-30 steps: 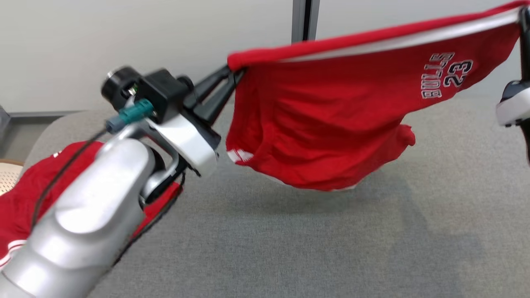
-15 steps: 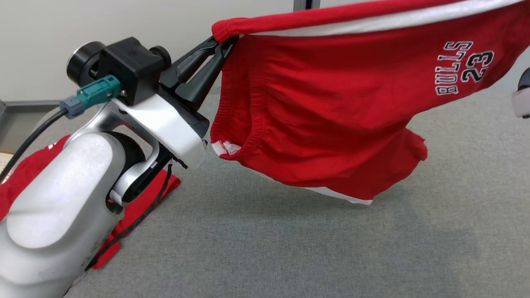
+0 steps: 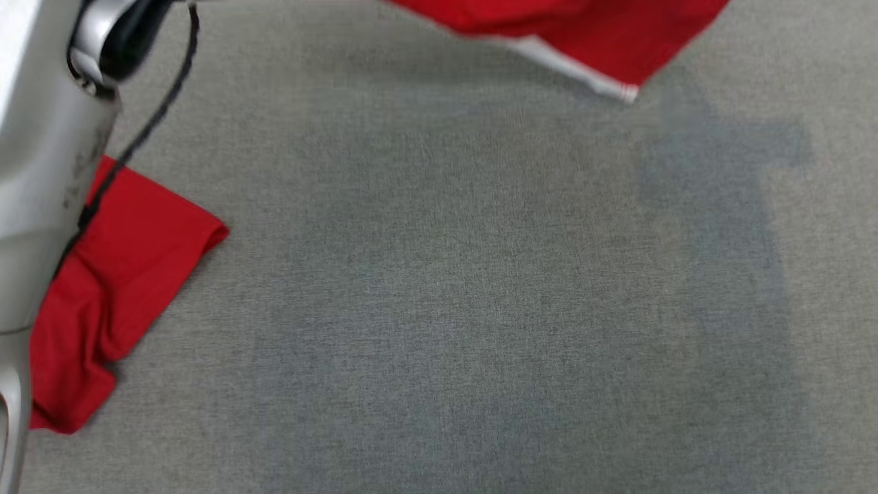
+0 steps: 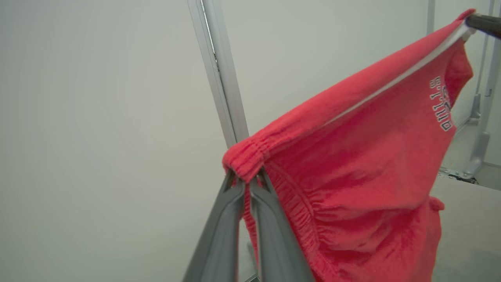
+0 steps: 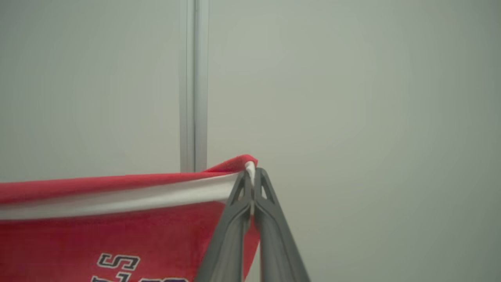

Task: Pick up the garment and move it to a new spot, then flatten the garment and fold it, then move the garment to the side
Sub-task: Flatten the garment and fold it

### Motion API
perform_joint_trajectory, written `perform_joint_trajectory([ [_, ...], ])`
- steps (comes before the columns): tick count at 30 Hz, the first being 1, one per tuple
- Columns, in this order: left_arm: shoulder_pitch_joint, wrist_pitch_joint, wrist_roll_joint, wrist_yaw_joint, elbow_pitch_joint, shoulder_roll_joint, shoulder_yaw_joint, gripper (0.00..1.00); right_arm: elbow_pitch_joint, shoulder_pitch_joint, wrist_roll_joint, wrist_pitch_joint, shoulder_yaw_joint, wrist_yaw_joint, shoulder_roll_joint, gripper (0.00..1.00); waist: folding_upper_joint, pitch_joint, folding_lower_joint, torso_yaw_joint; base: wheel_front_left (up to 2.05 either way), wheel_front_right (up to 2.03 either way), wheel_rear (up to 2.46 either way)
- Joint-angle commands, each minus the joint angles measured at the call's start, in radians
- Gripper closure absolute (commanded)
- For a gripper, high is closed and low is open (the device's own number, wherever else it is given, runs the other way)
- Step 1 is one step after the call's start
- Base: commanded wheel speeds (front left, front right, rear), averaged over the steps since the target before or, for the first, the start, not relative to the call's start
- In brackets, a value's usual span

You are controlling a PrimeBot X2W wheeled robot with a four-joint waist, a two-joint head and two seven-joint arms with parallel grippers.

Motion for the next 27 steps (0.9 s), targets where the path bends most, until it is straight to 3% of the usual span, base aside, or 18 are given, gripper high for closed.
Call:
perform_joint_trajectory([
  [1, -0.052, -0.032, 0.014, 0.000, 0.040, 0.001, 0.016, 1.00, 0.038, -0.047, -0.020, -0.039, -0.007, -0.003, 0.002, 1.00, 0.0000, 0.110, 0.0000, -0.033, 0.00, 0.00, 0.00],
  [6, -0.195, -0.188, 0.068, 0.013, 0.200, -0.057, 0.031, 1.00, 0.196, -0.191, -0.066, -0.188, -0.008, -0.003, 0.033, 1.00, 0.0000, 0.171, 0.0000, -0.027, 0.00, 0.00, 0.00],
  [10, -0.204, -0.266, 0.095, -0.010, 0.302, -0.104, -0.006, 1.00, 0.304, -0.173, -0.058, -0.253, 0.040, -0.003, 0.063, 1.00, 0.0000, 0.181, 0.0000, -0.022, 0.00, 0.00, 0.00],
  [17, -0.058, -0.324, 0.159, -0.040, 0.427, -0.143, -0.140, 1.00, 0.452, -0.009, 0.023, -0.281, 0.124, -0.002, 0.103, 1.00, 0.0000, 0.155, 0.0000, -0.013, 0.00, 0.00, 0.00],
  [27, 0.214, -0.350, 0.258, -0.039, 0.480, -0.119, -0.279, 1.00, 0.565, 0.231, 0.196, -0.216, 0.245, -0.002, 0.059, 1.00, 0.0000, 0.016, 0.0000, -0.011, 0.00, 0.00, 0.00],
])
